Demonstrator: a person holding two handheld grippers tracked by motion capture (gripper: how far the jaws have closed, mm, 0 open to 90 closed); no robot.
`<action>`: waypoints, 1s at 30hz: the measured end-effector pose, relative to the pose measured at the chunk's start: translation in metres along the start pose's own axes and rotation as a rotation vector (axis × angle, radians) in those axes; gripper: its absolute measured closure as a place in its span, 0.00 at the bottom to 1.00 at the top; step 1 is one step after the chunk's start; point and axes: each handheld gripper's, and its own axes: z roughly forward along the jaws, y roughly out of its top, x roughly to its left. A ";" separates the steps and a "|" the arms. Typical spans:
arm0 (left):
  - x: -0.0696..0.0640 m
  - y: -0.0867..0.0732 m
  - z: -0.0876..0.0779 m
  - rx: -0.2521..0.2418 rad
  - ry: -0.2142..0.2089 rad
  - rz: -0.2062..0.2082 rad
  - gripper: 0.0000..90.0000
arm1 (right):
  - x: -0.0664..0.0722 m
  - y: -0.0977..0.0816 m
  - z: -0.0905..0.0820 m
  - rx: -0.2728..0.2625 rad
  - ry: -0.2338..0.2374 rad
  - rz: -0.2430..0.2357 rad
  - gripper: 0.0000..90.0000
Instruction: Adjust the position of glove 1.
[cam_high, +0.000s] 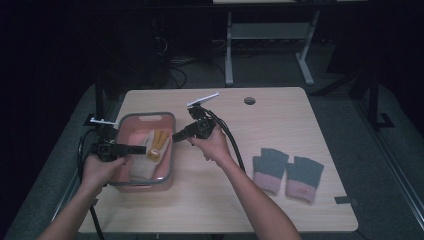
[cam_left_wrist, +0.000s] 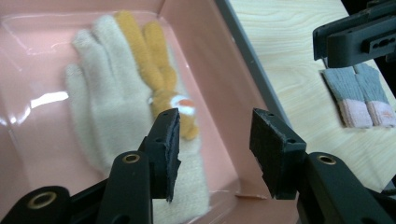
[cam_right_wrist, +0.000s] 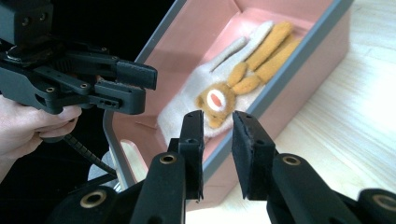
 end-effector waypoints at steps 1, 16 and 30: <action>-0.002 0.000 0.001 -0.002 -0.010 0.000 0.57 | -0.001 -0.001 -0.005 -0.006 -0.004 -0.003 0.81; -0.033 0.011 0.003 -0.022 -0.086 0.059 0.52 | -0.013 -0.015 -0.038 -0.044 -0.020 0.008 0.78; -0.057 0.022 0.017 -0.027 -0.234 0.051 0.52 | -0.027 -0.031 -0.065 -0.077 -0.037 0.029 0.77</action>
